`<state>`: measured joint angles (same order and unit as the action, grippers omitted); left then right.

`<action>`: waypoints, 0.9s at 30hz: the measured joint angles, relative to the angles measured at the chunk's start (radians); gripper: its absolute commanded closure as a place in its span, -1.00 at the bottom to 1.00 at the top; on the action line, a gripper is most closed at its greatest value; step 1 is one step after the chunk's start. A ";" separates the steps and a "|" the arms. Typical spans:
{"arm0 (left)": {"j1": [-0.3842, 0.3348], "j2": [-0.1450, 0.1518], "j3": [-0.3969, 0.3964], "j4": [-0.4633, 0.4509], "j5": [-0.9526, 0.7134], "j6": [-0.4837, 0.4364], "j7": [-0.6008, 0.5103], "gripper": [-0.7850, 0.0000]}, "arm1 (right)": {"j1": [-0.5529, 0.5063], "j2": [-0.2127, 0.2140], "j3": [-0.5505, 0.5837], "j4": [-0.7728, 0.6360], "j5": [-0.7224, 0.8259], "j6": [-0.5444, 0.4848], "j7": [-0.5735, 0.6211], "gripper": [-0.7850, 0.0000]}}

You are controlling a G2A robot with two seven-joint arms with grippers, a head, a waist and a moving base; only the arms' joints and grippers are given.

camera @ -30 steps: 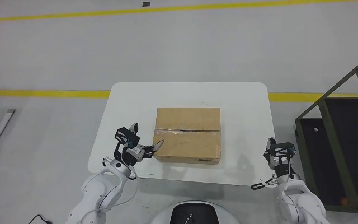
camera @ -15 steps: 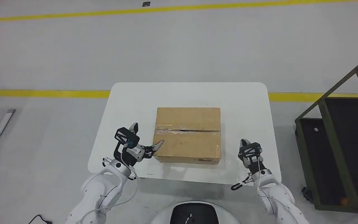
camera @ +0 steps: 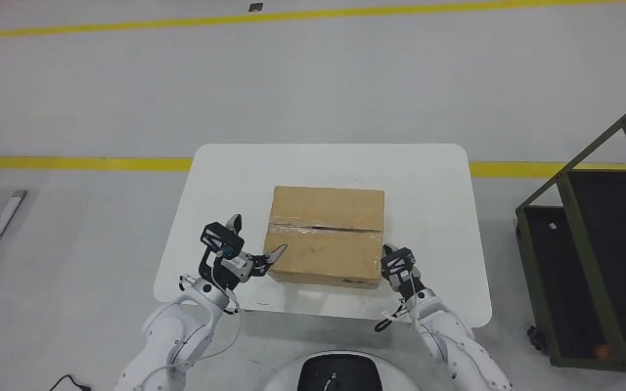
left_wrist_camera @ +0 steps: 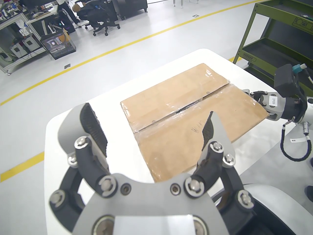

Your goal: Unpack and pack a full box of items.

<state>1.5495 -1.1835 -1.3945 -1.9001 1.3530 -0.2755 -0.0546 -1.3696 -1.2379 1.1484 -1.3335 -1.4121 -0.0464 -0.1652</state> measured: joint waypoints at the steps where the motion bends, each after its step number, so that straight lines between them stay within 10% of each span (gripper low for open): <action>1: 0.000 0.000 0.000 0.000 0.000 0.000 0.000 -1.00 | 0.001 -0.002 -0.004 0.002 0.004 -0.003 -0.003 1.00; 15: -0.024 -0.004 0.025 -0.003 -0.007 0.003 -0.003 -1.00 | -0.082 0.014 0.134 -0.087 0.064 0.053 -0.031 1.00; 27: -0.300 -0.042 0.271 0.152 0.067 -0.029 -0.120 -1.00 | -0.242 0.048 0.365 -0.271 0.006 0.090 -0.017 1.00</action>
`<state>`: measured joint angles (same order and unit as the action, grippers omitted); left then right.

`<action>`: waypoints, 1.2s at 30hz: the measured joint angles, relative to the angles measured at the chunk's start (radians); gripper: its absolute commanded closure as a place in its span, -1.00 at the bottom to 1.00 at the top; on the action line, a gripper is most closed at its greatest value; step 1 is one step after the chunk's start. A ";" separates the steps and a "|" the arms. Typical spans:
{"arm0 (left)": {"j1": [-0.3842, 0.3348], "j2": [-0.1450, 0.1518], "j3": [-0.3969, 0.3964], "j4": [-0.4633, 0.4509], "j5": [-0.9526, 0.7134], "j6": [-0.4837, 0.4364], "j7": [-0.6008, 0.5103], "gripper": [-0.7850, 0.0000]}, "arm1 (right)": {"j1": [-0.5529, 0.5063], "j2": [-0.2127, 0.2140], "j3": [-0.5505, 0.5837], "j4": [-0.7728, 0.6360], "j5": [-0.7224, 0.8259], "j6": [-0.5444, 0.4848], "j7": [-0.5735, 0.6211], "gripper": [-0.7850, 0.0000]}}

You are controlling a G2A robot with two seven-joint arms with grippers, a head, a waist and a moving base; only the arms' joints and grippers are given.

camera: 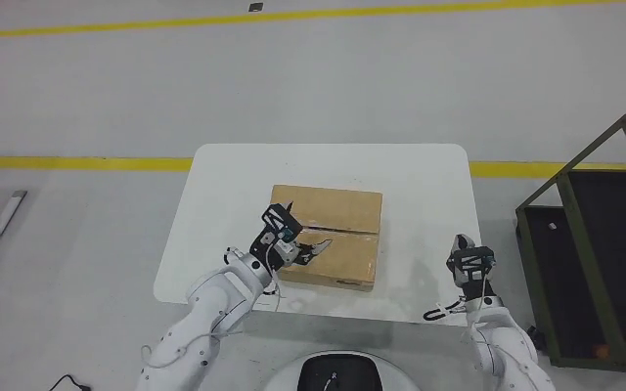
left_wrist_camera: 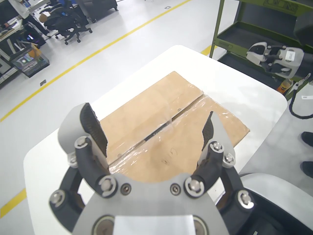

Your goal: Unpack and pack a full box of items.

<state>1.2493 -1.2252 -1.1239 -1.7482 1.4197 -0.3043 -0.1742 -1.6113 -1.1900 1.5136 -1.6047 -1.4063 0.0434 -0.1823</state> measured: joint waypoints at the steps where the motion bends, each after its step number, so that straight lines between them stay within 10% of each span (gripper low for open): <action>1: -0.026 -0.005 0.021 0.024 0.003 0.008 -0.007 -1.00 | -0.010 0.001 0.011 -0.009 -0.002 0.002 0.001 1.00; 24: -0.113 -0.036 0.129 0.128 -0.003 0.060 -0.078 -1.00 | -0.085 -0.003 0.057 -0.102 -0.012 -0.021 0.007 1.00; 36: -0.211 -0.097 0.265 0.239 -0.024 0.244 -0.244 -0.91 | -0.097 -0.008 0.051 -0.107 -0.019 -0.035 0.004 1.00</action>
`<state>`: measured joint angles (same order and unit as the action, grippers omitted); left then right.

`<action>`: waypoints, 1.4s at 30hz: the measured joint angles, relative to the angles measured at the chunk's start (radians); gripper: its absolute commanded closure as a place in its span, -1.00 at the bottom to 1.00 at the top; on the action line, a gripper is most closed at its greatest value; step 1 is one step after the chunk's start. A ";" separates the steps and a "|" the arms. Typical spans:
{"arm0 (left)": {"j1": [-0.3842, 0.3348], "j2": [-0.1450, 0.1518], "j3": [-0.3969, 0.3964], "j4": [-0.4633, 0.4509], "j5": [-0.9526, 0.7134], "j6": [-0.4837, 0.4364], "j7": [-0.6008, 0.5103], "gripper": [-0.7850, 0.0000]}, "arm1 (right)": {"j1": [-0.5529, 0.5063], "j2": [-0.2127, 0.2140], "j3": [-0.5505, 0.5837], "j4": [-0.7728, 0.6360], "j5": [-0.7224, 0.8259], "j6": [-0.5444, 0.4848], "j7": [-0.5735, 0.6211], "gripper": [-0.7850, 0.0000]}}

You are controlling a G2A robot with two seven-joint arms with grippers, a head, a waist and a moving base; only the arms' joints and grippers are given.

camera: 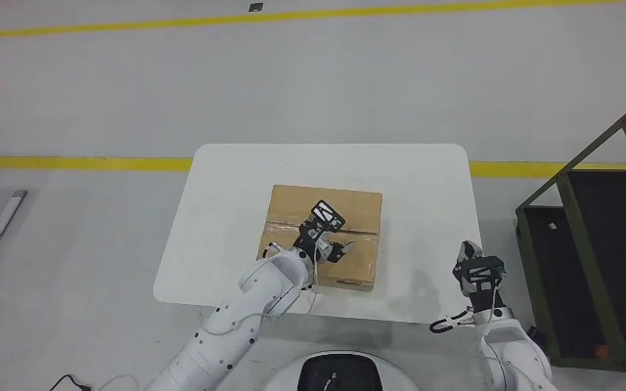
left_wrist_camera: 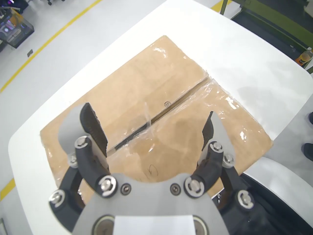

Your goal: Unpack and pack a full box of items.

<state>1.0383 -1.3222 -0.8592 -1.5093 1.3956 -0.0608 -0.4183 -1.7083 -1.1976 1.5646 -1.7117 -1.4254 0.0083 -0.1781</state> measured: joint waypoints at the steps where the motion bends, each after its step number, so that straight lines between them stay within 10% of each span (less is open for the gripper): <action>1: -0.007 -0.004 0.006 0.011 0.003 0.012 -0.011 -0.75 | -0.001 0.000 0.001 0.000 0.000 0.000 -0.001 1.00; 4: -0.018 -0.013 0.016 0.031 0.005 0.033 -0.031 -0.02 | -0.004 -0.001 0.004 0.002 0.001 0.000 -0.002 1.00; 21: -0.026 -0.039 0.021 0.074 0.026 0.070 -0.090 0.63 | 0.002 -0.008 0.004 0.011 0.004 -0.009 -0.002 1.00; 23: -0.024 -0.041 0.018 0.074 0.027 0.069 -0.090 1.00 | 0.003 -0.008 0.003 0.011 0.003 -0.010 -0.002 1.00; 42: 0.049 -0.028 -0.105 -0.017 0.023 0.059 -0.047 1.00 | 0.019 -0.014 -0.005 0.014 -0.002 -0.027 0.006 1.00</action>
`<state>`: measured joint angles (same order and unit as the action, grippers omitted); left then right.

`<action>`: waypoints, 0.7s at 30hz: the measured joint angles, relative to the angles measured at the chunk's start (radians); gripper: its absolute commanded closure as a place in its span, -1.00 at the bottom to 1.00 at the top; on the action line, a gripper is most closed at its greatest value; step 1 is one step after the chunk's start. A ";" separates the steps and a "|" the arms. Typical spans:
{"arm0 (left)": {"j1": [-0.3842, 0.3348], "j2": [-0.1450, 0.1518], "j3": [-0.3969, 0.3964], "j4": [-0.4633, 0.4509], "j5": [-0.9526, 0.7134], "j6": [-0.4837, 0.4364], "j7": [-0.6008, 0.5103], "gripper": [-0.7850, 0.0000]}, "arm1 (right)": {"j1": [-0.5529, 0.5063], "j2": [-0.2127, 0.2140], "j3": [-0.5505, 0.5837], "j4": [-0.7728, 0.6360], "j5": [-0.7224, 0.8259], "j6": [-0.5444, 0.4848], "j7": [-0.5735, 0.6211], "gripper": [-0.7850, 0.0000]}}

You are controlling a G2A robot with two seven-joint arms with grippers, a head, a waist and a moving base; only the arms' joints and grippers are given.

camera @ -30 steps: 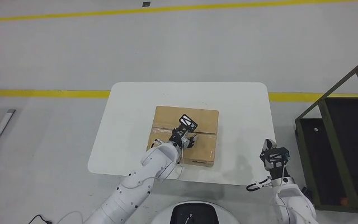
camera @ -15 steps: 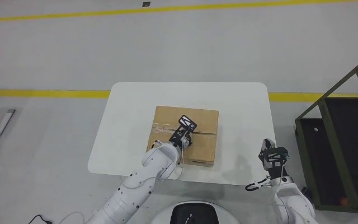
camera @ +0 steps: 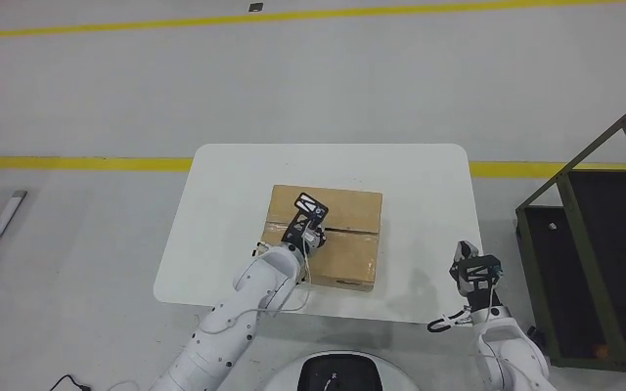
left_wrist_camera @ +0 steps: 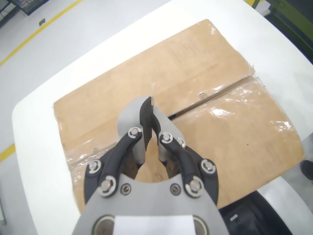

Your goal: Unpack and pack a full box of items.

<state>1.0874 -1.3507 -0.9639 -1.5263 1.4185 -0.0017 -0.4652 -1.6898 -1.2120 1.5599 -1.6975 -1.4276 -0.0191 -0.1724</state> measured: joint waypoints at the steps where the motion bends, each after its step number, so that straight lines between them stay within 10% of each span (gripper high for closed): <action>1: 0.004 0.002 -0.008 -0.004 0.007 -0.001 0.004 1.00 | 0.002 0.000 -0.002 -0.001 -0.002 -0.003 0.000 1.00; 21: 0.061 0.056 -0.296 -0.055 0.265 0.024 -0.049 1.00 | 0.017 -0.005 -0.011 0.020 -0.010 -0.021 0.001 1.00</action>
<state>1.1484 -1.2949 -1.2595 -1.5818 1.6836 0.0220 -0.5142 -1.6729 -1.2173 1.5488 -1.6779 -1.4372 -0.0396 -0.1717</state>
